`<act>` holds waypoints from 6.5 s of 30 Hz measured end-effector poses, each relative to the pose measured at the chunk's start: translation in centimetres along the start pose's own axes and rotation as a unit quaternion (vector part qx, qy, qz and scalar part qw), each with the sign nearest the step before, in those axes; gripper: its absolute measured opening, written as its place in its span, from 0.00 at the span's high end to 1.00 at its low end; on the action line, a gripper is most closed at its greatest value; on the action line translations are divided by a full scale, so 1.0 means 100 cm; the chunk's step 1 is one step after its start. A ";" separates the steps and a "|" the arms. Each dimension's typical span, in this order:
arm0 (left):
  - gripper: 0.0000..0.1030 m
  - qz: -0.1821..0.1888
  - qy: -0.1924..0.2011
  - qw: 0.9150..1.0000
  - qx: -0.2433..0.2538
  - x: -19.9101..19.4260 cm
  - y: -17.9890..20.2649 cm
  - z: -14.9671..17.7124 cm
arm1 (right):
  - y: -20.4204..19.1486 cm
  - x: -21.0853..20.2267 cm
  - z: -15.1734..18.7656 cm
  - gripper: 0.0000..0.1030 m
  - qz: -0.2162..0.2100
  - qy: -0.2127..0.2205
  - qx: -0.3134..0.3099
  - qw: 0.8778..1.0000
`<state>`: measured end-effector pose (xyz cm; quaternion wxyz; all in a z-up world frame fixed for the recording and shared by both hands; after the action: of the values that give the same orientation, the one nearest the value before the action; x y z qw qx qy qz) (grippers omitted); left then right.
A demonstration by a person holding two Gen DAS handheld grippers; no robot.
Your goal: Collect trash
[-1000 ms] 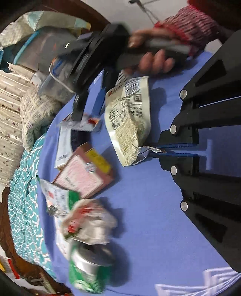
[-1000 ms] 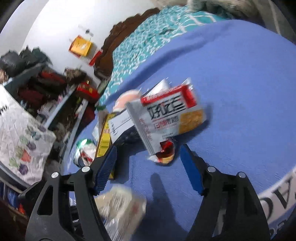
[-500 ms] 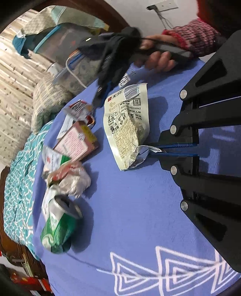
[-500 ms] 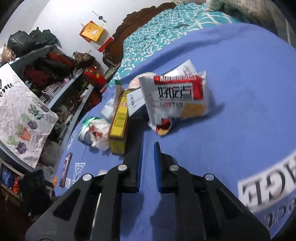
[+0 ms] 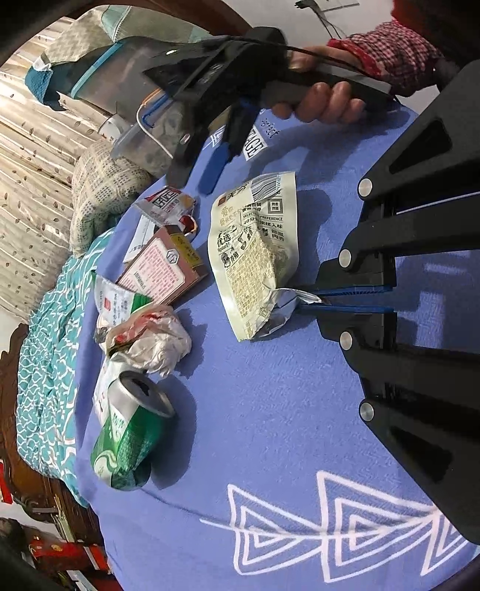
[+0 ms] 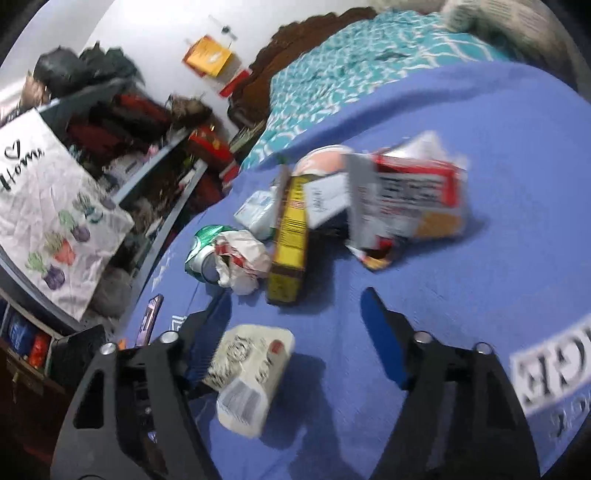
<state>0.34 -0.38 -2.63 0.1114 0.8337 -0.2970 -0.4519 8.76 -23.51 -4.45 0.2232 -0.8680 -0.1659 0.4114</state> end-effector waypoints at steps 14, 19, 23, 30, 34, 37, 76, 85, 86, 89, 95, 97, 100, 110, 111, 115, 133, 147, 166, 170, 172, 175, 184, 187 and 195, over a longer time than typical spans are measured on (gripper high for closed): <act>0.96 0.007 0.005 1.000 0.006 -0.007 -0.001 0.000 | -0.001 -0.018 0.013 0.75 0.014 -0.006 -0.025 1.000; 0.96 0.024 -0.010 0.999 0.030 0.006 0.016 -0.009 | 0.047 -0.084 0.042 0.75 0.011 0.035 0.037 0.999; 0.96 0.044 -0.024 0.997 0.060 0.026 0.044 -0.025 | 0.087 -0.123 0.056 0.76 0.038 0.082 0.094 0.992; 0.98 0.098 -0.047 0.987 0.114 0.065 0.113 -0.048 | 0.154 -0.173 0.061 0.76 0.078 0.134 0.170 0.973; 0.98 0.127 -0.067 0.980 0.138 0.085 0.148 -0.050 | 0.171 -0.195 0.061 0.76 0.083 0.156 0.181 0.968; 0.79 0.105 -0.087 0.978 0.159 0.097 0.161 -0.040 | 0.179 -0.200 0.063 0.76 0.077 0.160 0.186 0.967; 0.77 0.099 -0.114 0.974 0.171 0.128 0.201 -0.064 | 0.209 -0.213 0.059 0.76 0.070 0.183 0.205 0.959; 0.39 0.025 -0.093 0.981 0.166 0.131 0.160 -0.094 | 0.207 -0.195 0.059 0.76 0.056 0.160 0.207 0.963; 0.39 0.026 -0.094 0.982 0.161 0.130 0.156 -0.095 | 0.205 -0.193 0.059 0.76 0.055 0.157 0.204 0.965; 0.38 0.019 -0.084 0.986 0.143 0.126 0.143 -0.097 | 0.197 -0.186 0.055 0.76 0.053 0.148 0.196 0.968; 0.34 -0.025 -0.069 0.980 0.186 0.139 0.148 -0.099 | 0.185 -0.174 0.047 0.76 0.047 0.140 0.185 0.972; 0.34 -0.038 -0.078 0.974 0.207 0.151 0.150 -0.097 | 0.182 -0.173 0.047 0.76 0.047 0.138 0.185 0.972; 0.78 -0.027 -0.107 0.972 0.208 0.172 0.145 -0.096 | 0.180 -0.171 0.045 0.75 0.049 0.137 0.187 0.971; 0.93 0.041 -0.075 0.982 0.166 0.123 0.144 -0.107 | 0.192 -0.183 0.040 0.76 0.063 0.149 0.188 0.969; 0.93 0.054 -0.072 0.982 0.165 0.119 0.149 -0.109 | 0.196 -0.186 0.040 0.75 0.065 0.153 0.189 0.968; 0.93 0.086 -0.075 0.975 0.192 0.123 0.187 -0.114 | 0.215 -0.206 0.041 0.76 0.080 0.180 0.206 0.959; 0.47 0.163 -0.149 0.930 0.292 0.311 0.406 -0.115 | 0.341 -0.278 0.041 0.28 0.201 0.240 0.330 0.890; 0.45 0.176 -0.119 0.955 0.209 0.155 0.201 -0.072 | 0.236 -0.219 0.031 0.53 0.114 0.195 0.199 0.954; 0.45 0.132 -0.047 0.990 -0.002 0.078 0.033 -0.051 | 0.102 -0.034 0.015 0.71 0.023 -0.037 0.107 0.993; 0.38 0.088 -0.002 0.996 -0.018 0.046 0.000 -0.061 | 0.082 -0.028 0.020 0.66 0.021 -0.030 0.086 0.996; 0.33 0.071 0.020 0.997 -0.037 0.035 -0.012 -0.073 | 0.076 -0.023 0.019 0.60 0.020 -0.029 0.081 0.996; 0.32 0.042 0.043 0.997 -0.052 0.028 -0.027 -0.090 | 0.069 -0.022 0.016 0.50 0.035 -0.014 0.073 0.997; 0.66 -0.018 0.032 0.997 -0.064 0.068 -0.045 -0.107 | 0.076 -0.019 0.013 0.92 0.041 -0.005 0.095 0.995; 0.95 0.002 0.034 0.997 -0.066 0.060 -0.049 -0.099 | 0.069 -0.028 0.019 0.95 0.034 0.006 0.084 0.996; 0.58 0.005 0.028 0.999 -0.044 0.031 -0.040 -0.069 | 0.035 -0.049 0.054 0.91 -0.025 -0.009 0.015 1.000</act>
<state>8.90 0.42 -2.65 0.1584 0.8389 -0.2781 -0.4403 1.90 -27.44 -6.20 0.2449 -0.8565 -0.1833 0.4158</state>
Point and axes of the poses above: each gripper's, at about its wrist camera, not at the fingertips, and x roughly the way its jaws point, y to its right, z to its underside, the point moved 1 cm from there along x, roughly the way its jaws point, and after that the axes turned 9 degrees about z, right-handed, at the moved point
